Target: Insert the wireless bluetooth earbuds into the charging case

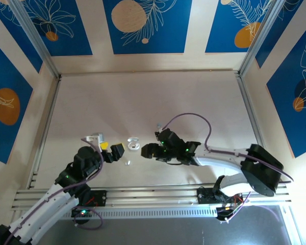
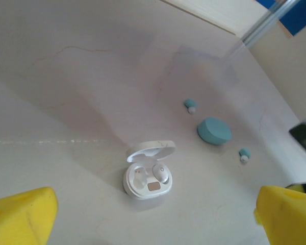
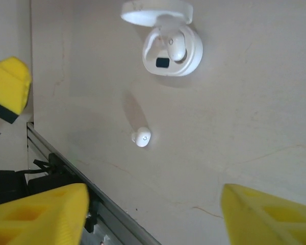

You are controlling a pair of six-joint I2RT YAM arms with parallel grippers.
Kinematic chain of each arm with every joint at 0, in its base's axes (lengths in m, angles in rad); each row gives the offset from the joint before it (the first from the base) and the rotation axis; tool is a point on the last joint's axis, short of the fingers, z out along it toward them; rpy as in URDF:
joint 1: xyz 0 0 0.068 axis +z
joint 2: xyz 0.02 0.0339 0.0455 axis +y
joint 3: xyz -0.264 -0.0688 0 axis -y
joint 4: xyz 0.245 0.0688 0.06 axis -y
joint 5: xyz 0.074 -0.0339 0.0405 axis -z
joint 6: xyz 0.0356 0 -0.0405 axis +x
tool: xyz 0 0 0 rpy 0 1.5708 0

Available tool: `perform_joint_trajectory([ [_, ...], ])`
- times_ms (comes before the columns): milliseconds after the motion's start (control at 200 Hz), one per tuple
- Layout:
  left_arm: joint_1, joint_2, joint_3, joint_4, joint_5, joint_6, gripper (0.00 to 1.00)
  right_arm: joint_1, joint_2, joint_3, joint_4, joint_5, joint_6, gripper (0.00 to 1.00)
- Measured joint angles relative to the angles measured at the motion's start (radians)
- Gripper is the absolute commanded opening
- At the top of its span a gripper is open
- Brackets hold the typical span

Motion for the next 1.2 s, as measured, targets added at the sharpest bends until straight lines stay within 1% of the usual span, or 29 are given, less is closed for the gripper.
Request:
perform_joint_trajectory([
  [40,0.041,-0.002,0.000,0.002,0.033,-0.015,1.00,0.008,0.029,0.010,0.006,-0.004,0.014,0.49],
  [165,0.170,-0.014,-0.012,0.017,0.145,-0.060,1.00,0.033,0.107,0.058,0.008,-0.011,0.070,0.45],
  [220,0.224,-0.016,-0.023,0.026,0.196,-0.080,1.00,0.044,0.138,0.080,0.012,-0.014,0.089,0.41],
  [315,0.272,-0.016,-0.032,0.026,0.259,-0.102,1.00,0.062,0.187,0.106,0.030,-0.014,0.126,0.35],
  [440,0.280,-0.017,-0.032,0.026,0.310,-0.119,1.00,0.081,0.242,0.116,0.057,-0.014,0.176,0.32],
  [605,0.280,-0.026,-0.032,0.026,0.335,-0.119,1.00,0.101,0.302,0.136,0.071,-0.014,0.223,0.30],
  [735,0.280,-0.028,-0.032,0.025,0.340,-0.120,1.00,0.114,0.335,0.163,0.102,-0.014,0.249,0.30],
  [1201,0.282,-0.035,-0.032,0.024,0.343,-0.119,1.00,0.118,0.418,0.166,0.214,-0.014,0.322,0.30],
])
